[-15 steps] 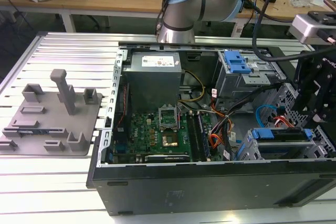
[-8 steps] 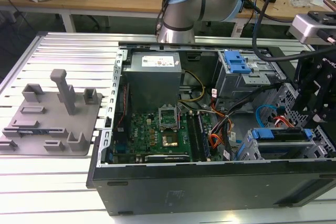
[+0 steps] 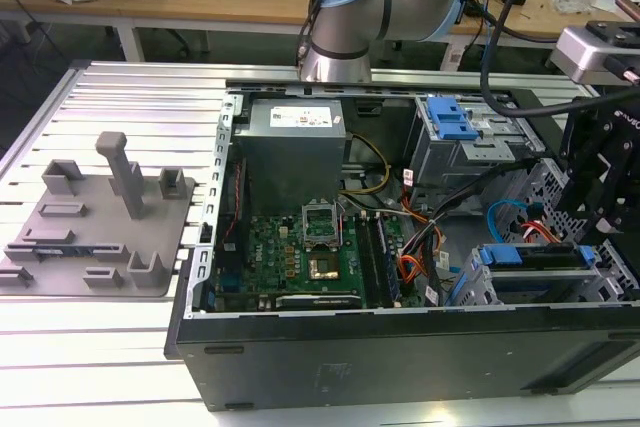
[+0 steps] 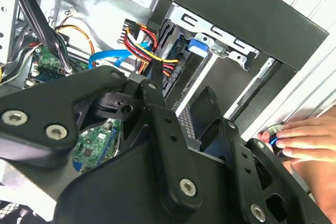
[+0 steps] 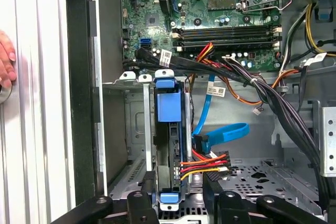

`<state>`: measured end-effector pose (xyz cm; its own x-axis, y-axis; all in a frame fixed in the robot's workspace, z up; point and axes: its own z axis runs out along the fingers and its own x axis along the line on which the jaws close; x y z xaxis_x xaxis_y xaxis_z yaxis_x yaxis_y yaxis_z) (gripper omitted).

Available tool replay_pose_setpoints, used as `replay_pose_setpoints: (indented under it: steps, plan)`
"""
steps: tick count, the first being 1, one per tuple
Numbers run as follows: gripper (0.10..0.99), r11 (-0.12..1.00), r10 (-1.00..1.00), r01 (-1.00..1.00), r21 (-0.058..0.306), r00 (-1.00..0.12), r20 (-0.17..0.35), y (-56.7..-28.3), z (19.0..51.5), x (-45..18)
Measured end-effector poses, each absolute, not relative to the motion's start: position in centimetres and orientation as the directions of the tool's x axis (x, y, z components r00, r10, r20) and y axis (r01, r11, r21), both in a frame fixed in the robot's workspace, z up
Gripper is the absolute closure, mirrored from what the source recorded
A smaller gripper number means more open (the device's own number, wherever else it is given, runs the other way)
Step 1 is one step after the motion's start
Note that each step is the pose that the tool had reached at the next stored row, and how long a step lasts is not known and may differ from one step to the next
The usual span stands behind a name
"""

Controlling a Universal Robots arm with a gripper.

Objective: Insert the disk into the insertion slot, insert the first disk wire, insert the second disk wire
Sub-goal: 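Insert the second disk wire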

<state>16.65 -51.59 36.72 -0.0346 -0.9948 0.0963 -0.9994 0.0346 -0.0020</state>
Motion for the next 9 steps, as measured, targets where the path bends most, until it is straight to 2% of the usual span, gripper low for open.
replay_pose_setpoints:
  steps: [5,9]
  plan:
    - [0.6,0.034,-0.994,-0.999,-0.002,-0.035,0.1,-51.2,36.8,16.7]
    - [0.6,0.035,-0.982,-0.999,0.008,-0.033,0.185,-48.3,37.5,16.6]
